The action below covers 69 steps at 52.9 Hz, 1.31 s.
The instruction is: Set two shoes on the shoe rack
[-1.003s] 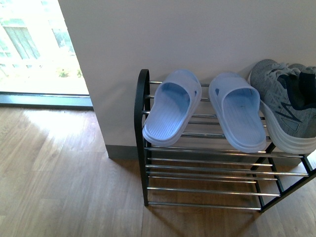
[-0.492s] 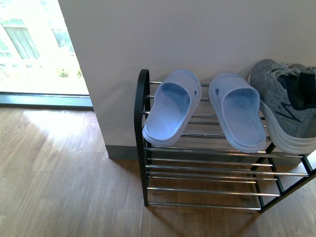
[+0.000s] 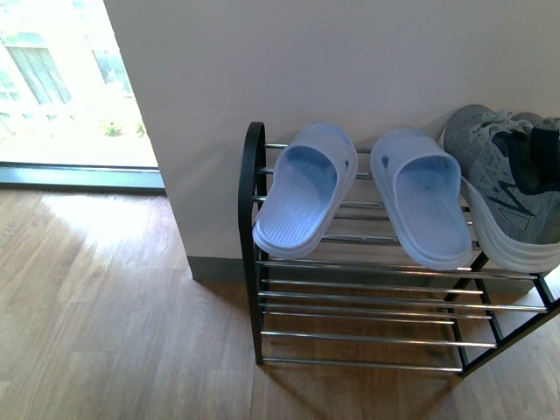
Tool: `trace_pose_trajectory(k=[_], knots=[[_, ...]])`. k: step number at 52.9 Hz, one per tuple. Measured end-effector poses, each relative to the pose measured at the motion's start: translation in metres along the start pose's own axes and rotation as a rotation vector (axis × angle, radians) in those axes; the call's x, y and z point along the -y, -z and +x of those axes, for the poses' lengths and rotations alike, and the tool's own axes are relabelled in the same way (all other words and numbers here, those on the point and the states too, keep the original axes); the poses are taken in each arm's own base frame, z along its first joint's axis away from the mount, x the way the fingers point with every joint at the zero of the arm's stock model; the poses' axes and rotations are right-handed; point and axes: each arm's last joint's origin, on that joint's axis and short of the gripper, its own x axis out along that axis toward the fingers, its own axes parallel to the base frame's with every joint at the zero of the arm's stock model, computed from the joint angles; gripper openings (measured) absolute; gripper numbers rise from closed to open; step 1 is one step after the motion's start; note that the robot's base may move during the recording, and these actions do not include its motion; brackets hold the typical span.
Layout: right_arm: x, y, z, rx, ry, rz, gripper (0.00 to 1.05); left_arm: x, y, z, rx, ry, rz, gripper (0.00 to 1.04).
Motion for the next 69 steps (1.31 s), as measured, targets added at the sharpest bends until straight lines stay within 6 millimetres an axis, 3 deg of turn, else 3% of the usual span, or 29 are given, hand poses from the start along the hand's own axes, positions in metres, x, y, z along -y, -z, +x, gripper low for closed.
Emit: trace_pose_trajectory(k=[17,69], knots=[[0.0000,0.0000,0.0000,0.000,0.000,0.000,0.95,0.0000,0.0000,0.0000,0.000,0.000,0.000,0.96],[0.0000,0.0001,0.0000,-0.002,0.000,0.003,0.95,0.0000,0.0000,0.0000,0.000,0.000,0.004,0.95]])
